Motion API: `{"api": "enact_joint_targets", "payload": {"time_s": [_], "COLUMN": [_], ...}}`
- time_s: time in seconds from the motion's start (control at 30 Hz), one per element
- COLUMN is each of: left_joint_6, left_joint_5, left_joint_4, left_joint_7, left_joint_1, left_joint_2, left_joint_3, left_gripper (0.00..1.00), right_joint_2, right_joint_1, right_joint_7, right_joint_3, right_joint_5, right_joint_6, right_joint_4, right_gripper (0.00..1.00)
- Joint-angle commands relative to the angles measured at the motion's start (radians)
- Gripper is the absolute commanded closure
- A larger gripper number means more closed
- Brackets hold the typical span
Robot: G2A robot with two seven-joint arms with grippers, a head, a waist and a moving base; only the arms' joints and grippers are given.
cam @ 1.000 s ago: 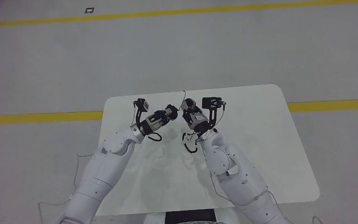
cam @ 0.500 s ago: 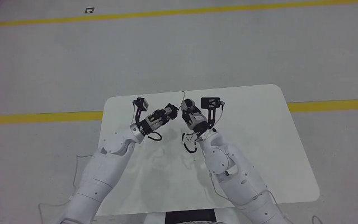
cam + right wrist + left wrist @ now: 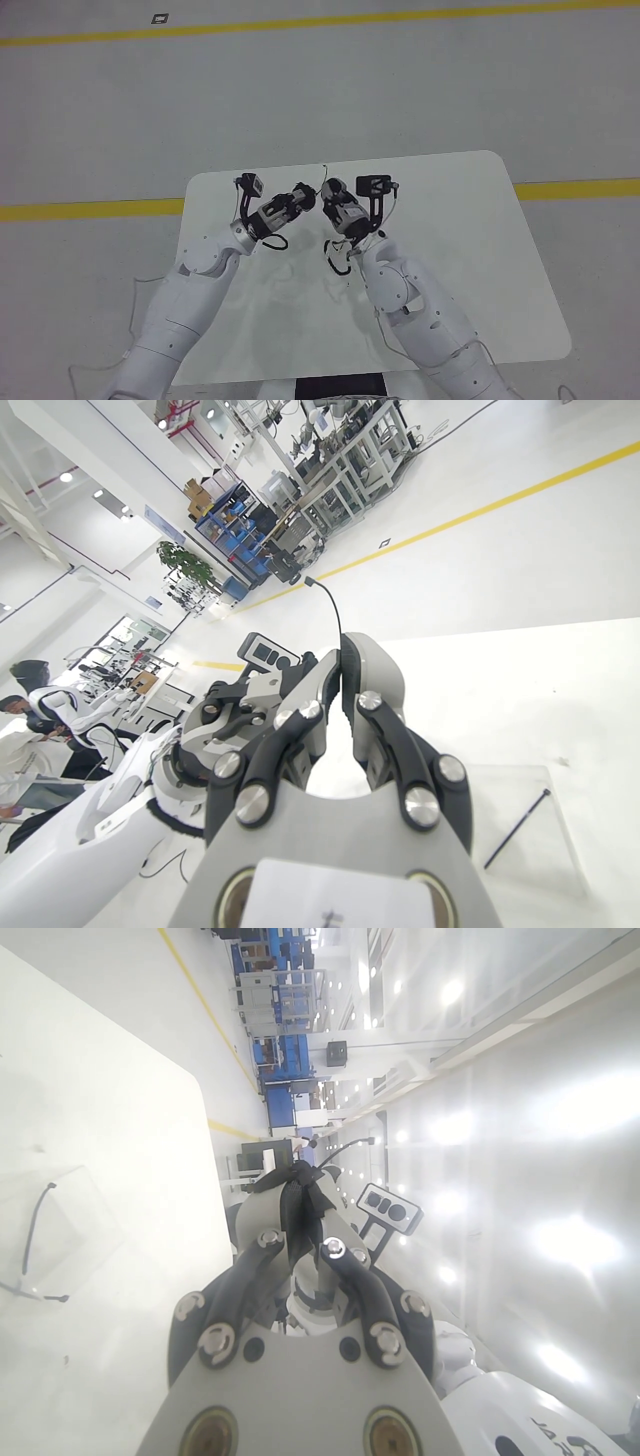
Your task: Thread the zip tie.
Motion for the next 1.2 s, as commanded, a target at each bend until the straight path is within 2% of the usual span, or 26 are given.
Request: {"api": "enact_joint_targets", "payload": {"time_s": [0.0,0.47,0.5,0.53,0.57,0.7,0.73,0.8,0.83,1.0,1.17], "left_joint_6": [0.0,0.0,0.0,0.0,0.0,0.0,0.0,0.0,0.0,0.0,0.012], "left_joint_5": [0.0,0.003,0.003,0.003,0.003,0.0,-0.001,-0.003,-0.004,-0.045,-0.085], "left_joint_4": [0.001,0.006,0.007,0.007,0.007,0.007,0.007,0.008,0.008,0.012,0.031], "left_joint_7": [-0.003,-0.007,-0.007,-0.008,-0.009,-0.014,-0.014,-0.016,-0.017,-0.039,-0.075], "left_joint_1": [0.002,0.004,0.004,0.004,0.004,0.005,0.005,0.005,0.006,0.009,0.001], "left_joint_2": [-0.001,-0.006,-0.007,-0.007,-0.007,-0.009,-0.009,-0.01,-0.01,-0.012,-0.009], "left_joint_3": [-0.001,-0.009,-0.01,-0.01,-0.011,-0.012,-0.013,-0.013,-0.014,-0.017,-0.022], "left_gripper": [1.0,1.0,1.0,1.0,1.0,1.0,1.0,1.0,1.0,1.0,1.0], "right_joint_2": [0.0,0.001,0.001,0.001,0.001,0.001,0.002,0.002,0.002,0.005,0.01], "right_joint_1": [0.001,0.004,0.003,0.003,0.002,-0.001,-0.002,-0.005,-0.006,-0.018,-0.035], "right_joint_7": [0.002,0.006,0.005,0.004,0.003,0.001,0.0,-0.003,-0.004,-0.024,-0.07], "right_joint_3": [-0.001,-0.002,-0.001,0.0,0.001,0.004,0.005,0.006,0.007,0.02,0.042], "right_joint_5": [0.001,0.008,0.011,0.012,0.012,0.013,0.013,0.013,0.013,0.008,0.002], "right_joint_6": [-0.007,-0.027,-0.027,-0.026,-0.026,-0.026,-0.026,-0.027,-0.028,-0.037,-0.075], "right_joint_4": [0.001,0.009,0.009,0.008,0.008,0.003,0.002,-0.001,-0.002,-0.009,-0.012], "right_gripper": [1.0,1.0,0.89,0.65,0.54,0.51,0.39,0.04,0.0,0.0,0.0]}}
